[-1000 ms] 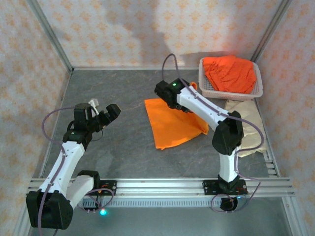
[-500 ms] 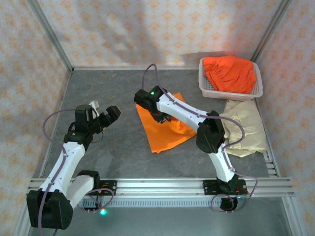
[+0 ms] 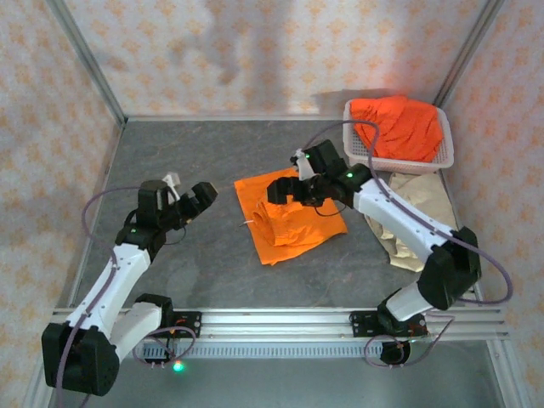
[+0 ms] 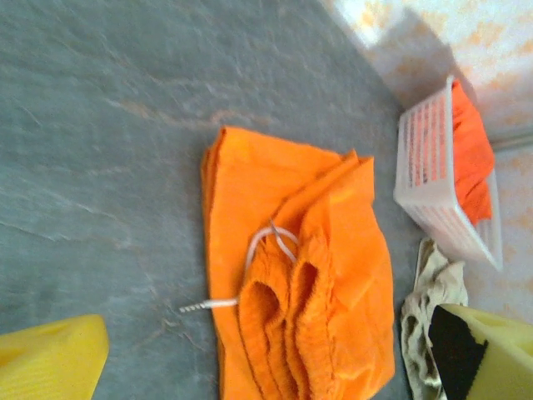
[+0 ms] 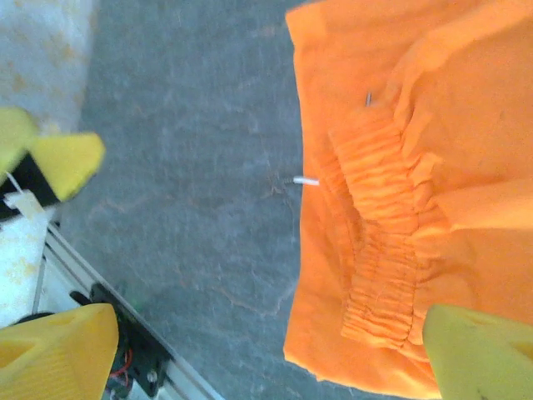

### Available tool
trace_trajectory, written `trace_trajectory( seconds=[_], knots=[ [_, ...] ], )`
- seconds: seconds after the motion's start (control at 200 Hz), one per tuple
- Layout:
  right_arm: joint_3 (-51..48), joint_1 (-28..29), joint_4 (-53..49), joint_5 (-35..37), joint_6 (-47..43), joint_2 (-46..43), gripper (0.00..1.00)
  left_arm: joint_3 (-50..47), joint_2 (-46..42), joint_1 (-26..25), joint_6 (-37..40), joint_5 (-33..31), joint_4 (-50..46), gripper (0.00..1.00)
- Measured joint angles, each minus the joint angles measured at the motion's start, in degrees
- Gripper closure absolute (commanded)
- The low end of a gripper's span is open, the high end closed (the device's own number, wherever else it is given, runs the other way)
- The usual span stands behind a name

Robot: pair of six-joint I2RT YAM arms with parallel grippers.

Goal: Fold and stack the shorts

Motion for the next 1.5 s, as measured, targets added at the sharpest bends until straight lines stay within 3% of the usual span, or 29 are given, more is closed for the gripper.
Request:
trace_trajectory(
  seconds=[0.265, 0.465, 0.766, 1.041, 1.201, 1.336, 1.501],
  knots=[
    [-8.7, 0.8, 1.6, 8.7, 2.3, -0.5, 0.22, 9.5, 16.5, -13.7, -3.1, -3.5, -0.1, 0.13],
    [-11.3, 4.0, 1.5, 16.5, 4.0, -0.5, 0.25, 15.4, 28.8, -19.2, -5.7, -5.2, 0.6, 0.18],
    [-12.3, 11.3, 3.0, 24.4, 9.2, -0.5, 0.36, 18.1, 40.3, -20.4, -10.3, -5.3, 4.2, 0.27],
    [-12.8, 13.4, 6.8, 25.4, 13.0, 4.2, 0.40, 19.8, 46.1, -20.4, -13.6, -4.7, 7.8, 0.44],
    [-12.8, 14.8, 7.7, 26.7, 13.8, 8.2, 0.44, 20.7, 47.3, -20.4, -14.1, -4.7, 8.9, 0.59],
    [-12.8, 15.1, 7.7, 28.1, 14.5, 11.7, 0.53, 20.7, 48.3, -20.4, -14.4, -4.7, 9.7, 0.69],
    [-12.2, 15.3, 7.6, 30.0, 14.8, 14.6, 0.76, 20.7, 48.8, -20.4, -14.4, -4.7, 9.9, 0.81]
  ],
)
